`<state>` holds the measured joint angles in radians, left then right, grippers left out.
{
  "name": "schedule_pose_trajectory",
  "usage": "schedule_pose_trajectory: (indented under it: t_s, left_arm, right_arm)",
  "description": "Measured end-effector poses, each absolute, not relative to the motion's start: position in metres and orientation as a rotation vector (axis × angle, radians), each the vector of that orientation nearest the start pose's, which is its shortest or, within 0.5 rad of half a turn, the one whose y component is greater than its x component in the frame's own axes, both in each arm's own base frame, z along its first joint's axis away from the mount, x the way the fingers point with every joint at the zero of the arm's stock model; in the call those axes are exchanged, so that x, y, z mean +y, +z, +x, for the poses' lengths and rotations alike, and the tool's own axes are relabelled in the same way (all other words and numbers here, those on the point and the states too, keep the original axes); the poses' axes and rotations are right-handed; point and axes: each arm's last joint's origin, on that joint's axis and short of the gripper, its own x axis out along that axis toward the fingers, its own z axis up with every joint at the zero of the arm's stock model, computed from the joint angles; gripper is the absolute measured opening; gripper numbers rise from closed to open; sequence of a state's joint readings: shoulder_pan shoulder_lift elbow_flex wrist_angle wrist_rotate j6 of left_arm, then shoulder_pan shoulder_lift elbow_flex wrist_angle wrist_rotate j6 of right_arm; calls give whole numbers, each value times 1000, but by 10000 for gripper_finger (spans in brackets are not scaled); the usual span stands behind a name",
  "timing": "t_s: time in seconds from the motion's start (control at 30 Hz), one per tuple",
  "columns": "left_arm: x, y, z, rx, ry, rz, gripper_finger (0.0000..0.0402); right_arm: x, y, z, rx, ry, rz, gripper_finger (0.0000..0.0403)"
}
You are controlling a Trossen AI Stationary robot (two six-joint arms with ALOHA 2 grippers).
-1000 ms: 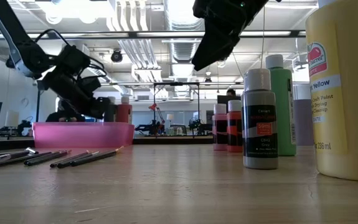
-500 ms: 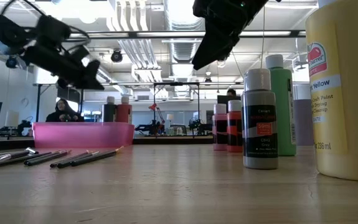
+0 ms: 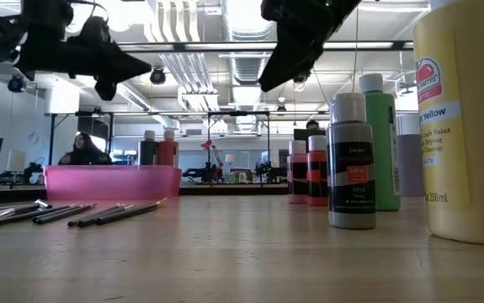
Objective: Pick & Place Paint Supplies
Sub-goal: Put the large green paint bottle into the pink bin
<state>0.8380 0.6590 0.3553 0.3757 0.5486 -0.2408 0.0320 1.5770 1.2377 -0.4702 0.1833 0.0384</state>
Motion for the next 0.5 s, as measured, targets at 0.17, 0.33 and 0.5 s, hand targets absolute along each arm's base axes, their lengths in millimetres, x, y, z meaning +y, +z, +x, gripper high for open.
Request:
schedule_pose_trajectory:
  t_s: [0.17,0.33,0.5]
  left_arm:
    - [93,259,128,-117,161,-149,20]
    - [77,261,143,-129,32,-101,22]
    - [62,260,154,-139,-61,-50,21]
  right_arm:
    - [14,287,327,787,-137,-52,223]
    - [26,303,310,768,-123,-23,222]
    - [40,318,291,744,-106,-7,214]
